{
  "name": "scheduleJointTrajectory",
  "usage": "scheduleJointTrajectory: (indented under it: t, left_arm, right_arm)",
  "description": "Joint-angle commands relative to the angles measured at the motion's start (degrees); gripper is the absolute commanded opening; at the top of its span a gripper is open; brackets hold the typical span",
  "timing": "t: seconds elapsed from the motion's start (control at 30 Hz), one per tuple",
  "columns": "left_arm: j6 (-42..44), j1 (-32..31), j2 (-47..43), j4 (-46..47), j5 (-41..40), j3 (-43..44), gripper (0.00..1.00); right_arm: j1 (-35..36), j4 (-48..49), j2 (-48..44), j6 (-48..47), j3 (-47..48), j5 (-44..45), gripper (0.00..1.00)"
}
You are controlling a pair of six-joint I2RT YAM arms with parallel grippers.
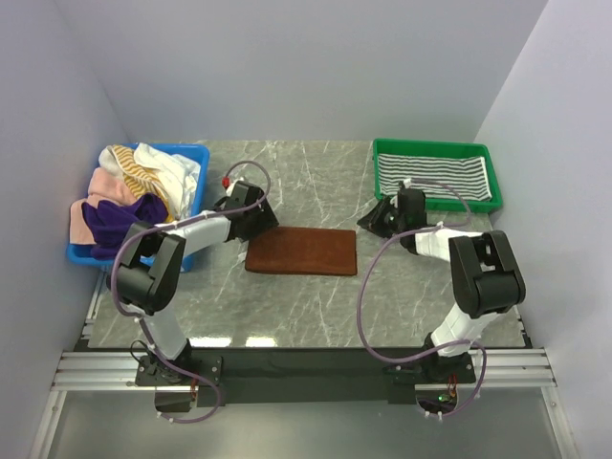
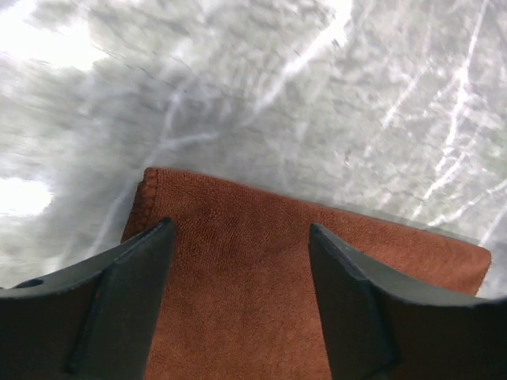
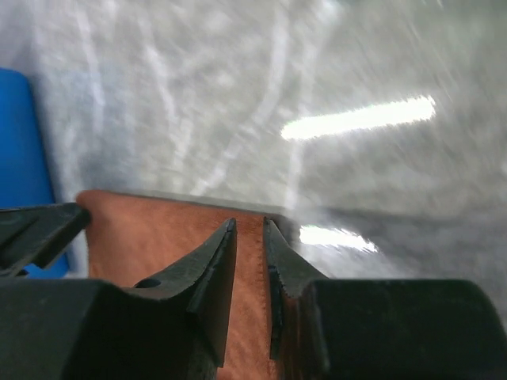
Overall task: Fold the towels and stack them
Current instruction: Smooth out wrinkles on the folded towel
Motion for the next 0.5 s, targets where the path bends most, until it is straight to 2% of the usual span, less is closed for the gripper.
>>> scheduleJointTrajectory:
  t: [0.0,0.17,0.23,0.3,0.47]
  left_arm:
    - [4.08,0.26,-2.23,-6.67,-3.88,3.70,0.76]
    - [4.52,-0.97,-9.88,-9.41,-6.09,-0.58,0.80]
    - [3.39,-0.98,-14.08,-8.53,-5.30,-3.58,0.80]
    - [2.68,-0.97,-17.08,-6.86,-4.15,-7.80,0.81]
    - [0.48,-0.89,-17.37,-3.69,-2.57,-13.34,0.74]
  right_arm:
    - [1.53,-3.66,-4.83,-3.46,3.36,-0.06,0.27]
    - [7.14,-2.45,-12.29,-3.64,0.02,-4.89,0.27]
    - [12.15,-0.78,-13.27,-4.43,-0.86,-6.21,0.27]
    - [17.23,1.32,-13.01,-4.78,-1.04,-7.53,0.29]
    - [22.71,10.45,-6.27,-2.50,-1.74,-11.14,0.29]
